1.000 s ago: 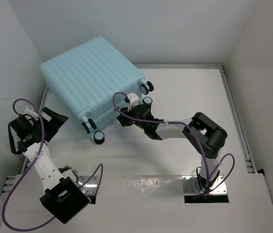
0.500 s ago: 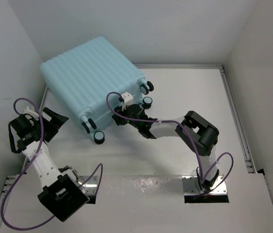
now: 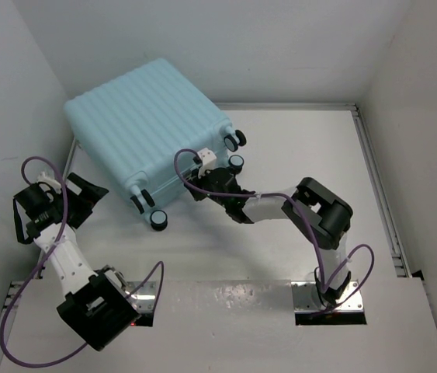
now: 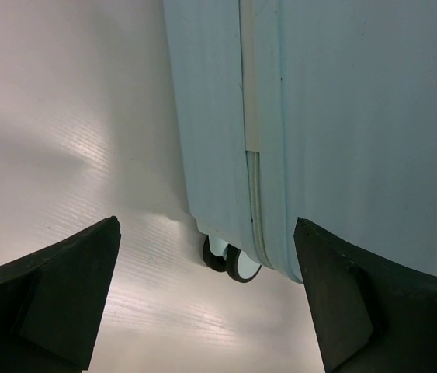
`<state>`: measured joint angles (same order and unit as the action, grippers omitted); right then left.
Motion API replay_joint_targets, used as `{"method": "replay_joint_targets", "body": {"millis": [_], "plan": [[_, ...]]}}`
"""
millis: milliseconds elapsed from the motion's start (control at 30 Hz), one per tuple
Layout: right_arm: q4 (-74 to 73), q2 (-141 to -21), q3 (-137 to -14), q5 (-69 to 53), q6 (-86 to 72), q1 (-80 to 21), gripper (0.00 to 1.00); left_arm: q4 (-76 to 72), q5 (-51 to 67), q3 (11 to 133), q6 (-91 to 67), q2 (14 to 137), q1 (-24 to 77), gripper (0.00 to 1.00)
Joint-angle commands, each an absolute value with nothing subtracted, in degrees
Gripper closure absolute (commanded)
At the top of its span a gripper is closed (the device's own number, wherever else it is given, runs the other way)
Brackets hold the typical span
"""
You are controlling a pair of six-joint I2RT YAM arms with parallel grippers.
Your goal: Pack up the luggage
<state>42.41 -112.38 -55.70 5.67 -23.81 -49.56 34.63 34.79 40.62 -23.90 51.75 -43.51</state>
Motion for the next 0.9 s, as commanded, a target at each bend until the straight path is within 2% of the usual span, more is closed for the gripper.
{"method": "replay_joint_targets", "body": {"millis": [0,567,767,867], "plan": [[46.3,-107.8,-54.5,6.1,-22.7,-47.6,1.00,33.5,34.8,41.8,-22.9,51.9,-44.2,0.04],[38.4,-106.4,-53.3,9.8,-22.0,-36.9,1.00,31.2,34.5,43.2,-22.9,56.4,-45.8,0.08],[34.7,-106.4,-52.8,10.1,-23.2,-33.6,1.00,31.2,47.5,47.9,-23.5,51.6,-45.8,0.08],[34.8,-106.8,-53.3,9.5,-22.2,-33.4,1.00,36.3,55.8,52.8,-23.5,51.1,-44.5,0.08]]}}
